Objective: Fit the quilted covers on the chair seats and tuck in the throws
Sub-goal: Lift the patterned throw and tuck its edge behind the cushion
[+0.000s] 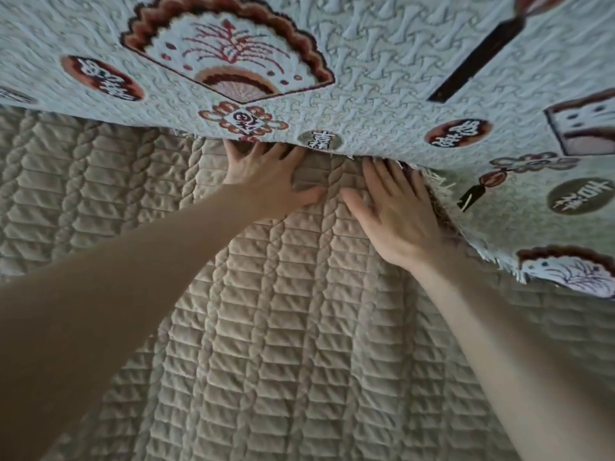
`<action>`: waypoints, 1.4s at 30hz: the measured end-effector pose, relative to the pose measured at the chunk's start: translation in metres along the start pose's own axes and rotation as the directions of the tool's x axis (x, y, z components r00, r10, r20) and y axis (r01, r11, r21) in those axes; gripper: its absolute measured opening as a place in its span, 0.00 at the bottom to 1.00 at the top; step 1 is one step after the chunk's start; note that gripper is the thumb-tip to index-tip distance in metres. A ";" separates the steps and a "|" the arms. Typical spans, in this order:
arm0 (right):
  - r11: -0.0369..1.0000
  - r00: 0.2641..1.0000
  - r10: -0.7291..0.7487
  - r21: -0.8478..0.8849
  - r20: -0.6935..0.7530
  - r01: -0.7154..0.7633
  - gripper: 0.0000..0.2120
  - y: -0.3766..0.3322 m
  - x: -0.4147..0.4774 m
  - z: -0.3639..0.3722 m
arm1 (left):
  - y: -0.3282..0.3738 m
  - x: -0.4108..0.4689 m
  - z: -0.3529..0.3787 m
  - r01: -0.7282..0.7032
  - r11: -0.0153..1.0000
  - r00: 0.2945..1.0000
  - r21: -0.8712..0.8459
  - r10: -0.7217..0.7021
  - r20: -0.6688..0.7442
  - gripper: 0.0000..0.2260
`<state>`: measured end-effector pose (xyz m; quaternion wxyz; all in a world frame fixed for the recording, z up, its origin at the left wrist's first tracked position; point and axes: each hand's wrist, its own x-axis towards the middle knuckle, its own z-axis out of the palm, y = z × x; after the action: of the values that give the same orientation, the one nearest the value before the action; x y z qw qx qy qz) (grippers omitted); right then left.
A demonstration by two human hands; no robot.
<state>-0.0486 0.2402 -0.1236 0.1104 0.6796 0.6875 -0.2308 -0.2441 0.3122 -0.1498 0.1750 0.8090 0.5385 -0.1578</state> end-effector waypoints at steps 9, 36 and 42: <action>0.995 0.995 0.045 -0.092 0.094 -0.036 0.33 0.042 0.023 -0.011 | 0.028 -0.022 0.004 -0.113 0.992 0.992 0.055 0.116 -0.049 0.40; 0.991 0.988 0.134 -0.015 0.077 -0.133 0.33 0.118 -0.003 -0.014 | 0.098 -0.013 0.013 -0.063 0.998 0.995 -0.007 0.063 -0.078 0.38; 0.978 0.981 0.190 0.077 0.039 -0.193 0.34 0.090 -0.023 -0.003 | 0.102 -0.023 0.020 -0.082 0.997 0.996 0.009 0.082 0.016 0.41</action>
<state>0.0422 0.2187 -0.1250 0.1154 0.7428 0.6072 -0.2573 -0.1589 0.2481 -0.1458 0.1819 0.8300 0.5026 -0.1594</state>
